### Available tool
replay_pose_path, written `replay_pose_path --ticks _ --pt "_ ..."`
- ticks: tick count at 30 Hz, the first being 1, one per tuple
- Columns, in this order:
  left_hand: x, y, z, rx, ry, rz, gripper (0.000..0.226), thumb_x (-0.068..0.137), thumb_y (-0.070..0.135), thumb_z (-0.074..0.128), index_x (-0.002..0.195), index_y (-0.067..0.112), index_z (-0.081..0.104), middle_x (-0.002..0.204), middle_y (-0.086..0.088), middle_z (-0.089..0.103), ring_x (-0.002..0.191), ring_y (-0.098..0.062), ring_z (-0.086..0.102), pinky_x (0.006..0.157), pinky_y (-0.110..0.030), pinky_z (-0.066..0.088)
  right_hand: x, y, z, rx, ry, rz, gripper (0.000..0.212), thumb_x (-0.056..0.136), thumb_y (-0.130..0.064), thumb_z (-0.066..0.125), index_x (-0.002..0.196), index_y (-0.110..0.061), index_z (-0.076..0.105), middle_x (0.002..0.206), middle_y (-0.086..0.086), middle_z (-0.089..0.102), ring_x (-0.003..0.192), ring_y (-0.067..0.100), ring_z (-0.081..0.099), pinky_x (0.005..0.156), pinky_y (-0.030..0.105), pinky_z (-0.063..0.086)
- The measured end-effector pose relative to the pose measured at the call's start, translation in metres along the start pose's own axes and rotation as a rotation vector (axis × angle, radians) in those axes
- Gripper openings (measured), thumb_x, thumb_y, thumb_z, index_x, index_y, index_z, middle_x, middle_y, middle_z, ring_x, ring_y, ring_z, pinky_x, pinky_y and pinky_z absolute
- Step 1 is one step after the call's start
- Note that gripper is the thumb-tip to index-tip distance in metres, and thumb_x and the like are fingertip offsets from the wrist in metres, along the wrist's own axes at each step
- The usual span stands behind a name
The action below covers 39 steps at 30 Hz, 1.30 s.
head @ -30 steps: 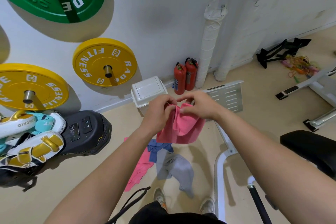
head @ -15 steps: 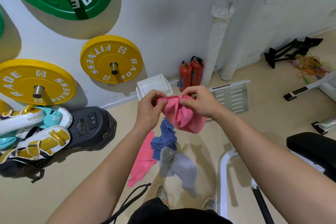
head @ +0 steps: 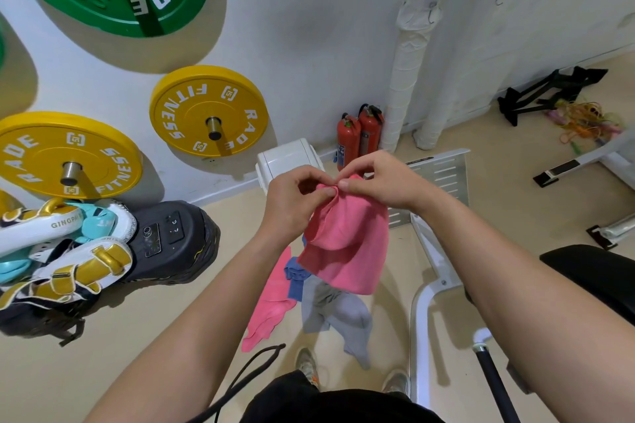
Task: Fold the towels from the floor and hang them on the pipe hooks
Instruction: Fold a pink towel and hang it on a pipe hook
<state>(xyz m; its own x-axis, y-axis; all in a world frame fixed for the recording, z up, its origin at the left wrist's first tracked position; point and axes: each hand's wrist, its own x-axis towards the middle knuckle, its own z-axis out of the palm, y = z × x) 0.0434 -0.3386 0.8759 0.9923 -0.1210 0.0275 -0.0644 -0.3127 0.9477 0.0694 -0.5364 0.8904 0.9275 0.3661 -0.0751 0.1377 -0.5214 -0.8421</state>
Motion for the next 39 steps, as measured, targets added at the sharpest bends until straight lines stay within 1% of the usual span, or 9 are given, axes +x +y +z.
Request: replay_pose_path --ticks 6,13,19,24,28,31,35,37,39 --pt "-0.004 0.003 0.001 -0.004 0.058 -0.017 0.033 0.073 0.001 0.083 0.084 0.025 0.064 0.092 0.001 0.072 0.08 -0.018 0.07 0.074 -0.032 0.058 0.001 0.002 0.008 -0.024 0.019 -0.007 0.005 0.084 -0.027 0.077 0.087 -0.024 0.079 0.084 -0.007 0.075 0.086 0.014 0.066 0.085 0.039 0.051" --pt "-0.005 0.006 0.003 0.078 0.11 0.012 0.024 0.074 0.009 0.084 0.076 0.026 0.068 0.08 0.007 0.072 0.074 -0.012 0.069 0.069 -0.023 0.052 -0.005 0.002 0.006 0.161 -0.002 0.012 0.005 0.09 -0.015 0.071 0.086 -0.012 0.073 0.085 0.002 0.07 0.083 0.007 0.06 0.086 0.037 0.05" --pt "-0.004 0.005 0.001 0.062 0.107 0.006 0.024 0.073 0.006 0.084 0.076 0.025 0.068 0.076 0.009 0.07 0.07 -0.004 0.064 0.069 -0.021 0.051 -0.008 0.003 0.004 0.258 0.02 0.029 0.011 0.091 -0.012 0.07 0.082 -0.02 0.07 0.084 -0.002 0.067 0.082 0.005 0.058 0.082 0.028 0.047" --pt "-0.003 0.005 0.002 0.033 0.073 0.008 0.02 0.073 0.008 0.085 0.077 0.02 0.071 0.079 0.004 0.072 0.076 -0.013 0.067 0.076 -0.032 0.057 -0.007 0.0 0.003 0.291 0.047 0.023 0.014 0.092 -0.01 0.068 0.083 -0.02 0.07 0.085 0.001 0.066 0.081 0.006 0.057 0.078 0.024 0.047" --pt "-0.001 0.003 0.001 0.07 0.043 0.01 0.02 0.071 0.011 0.087 0.075 0.022 0.07 0.082 0.004 0.073 0.084 -0.015 0.07 0.085 -0.036 0.057 -0.006 0.001 0.0 0.348 0.098 0.042 0.008 0.093 -0.007 0.065 0.088 -0.011 0.069 0.084 0.004 0.063 0.076 0.008 0.056 0.069 0.017 0.047" --pt "0.0 0.002 0.002 0.087 0.049 -0.001 0.021 0.072 0.01 0.085 0.075 0.025 0.071 0.08 0.006 0.073 0.08 -0.014 0.07 0.082 -0.038 0.058 -0.006 0.001 -0.002 0.34 0.073 0.046 0.006 0.093 -0.008 0.066 0.089 -0.011 0.069 0.083 0.004 0.064 0.076 0.009 0.057 0.068 0.018 0.048" --pt "0.001 0.006 0.005 0.091 0.082 0.008 0.022 0.075 0.005 0.081 0.077 0.025 0.072 0.079 0.006 0.073 0.078 -0.012 0.07 0.078 -0.032 0.057 -0.007 0.004 -0.005 0.236 -0.01 0.045 0.006 0.091 -0.011 0.07 0.087 -0.014 0.072 0.087 0.01 0.068 0.08 0.01 0.058 0.076 0.027 0.048" --pt "0.0 0.008 0.007 0.099 0.07 0.018 0.023 0.076 0.006 0.081 0.077 0.028 0.072 0.078 0.01 0.073 0.078 -0.01 0.069 0.076 -0.028 0.056 -0.007 0.003 -0.007 0.202 -0.037 0.029 0.004 0.088 -0.013 0.073 0.092 -0.015 0.073 0.091 0.019 0.069 0.081 0.014 0.057 0.078 0.032 0.048" --pt "0.0 0.01 0.007 0.106 0.054 0.025 0.025 0.076 0.009 0.082 0.076 0.031 0.071 0.077 0.016 0.072 0.075 -0.005 0.067 0.071 -0.022 0.052 -0.008 0.0 -0.008 0.207 -0.048 0.0 0.013 0.085 -0.018 0.076 0.098 -0.02 0.075 0.089 0.018 0.068 0.08 0.018 0.055 0.077 0.032 0.046"
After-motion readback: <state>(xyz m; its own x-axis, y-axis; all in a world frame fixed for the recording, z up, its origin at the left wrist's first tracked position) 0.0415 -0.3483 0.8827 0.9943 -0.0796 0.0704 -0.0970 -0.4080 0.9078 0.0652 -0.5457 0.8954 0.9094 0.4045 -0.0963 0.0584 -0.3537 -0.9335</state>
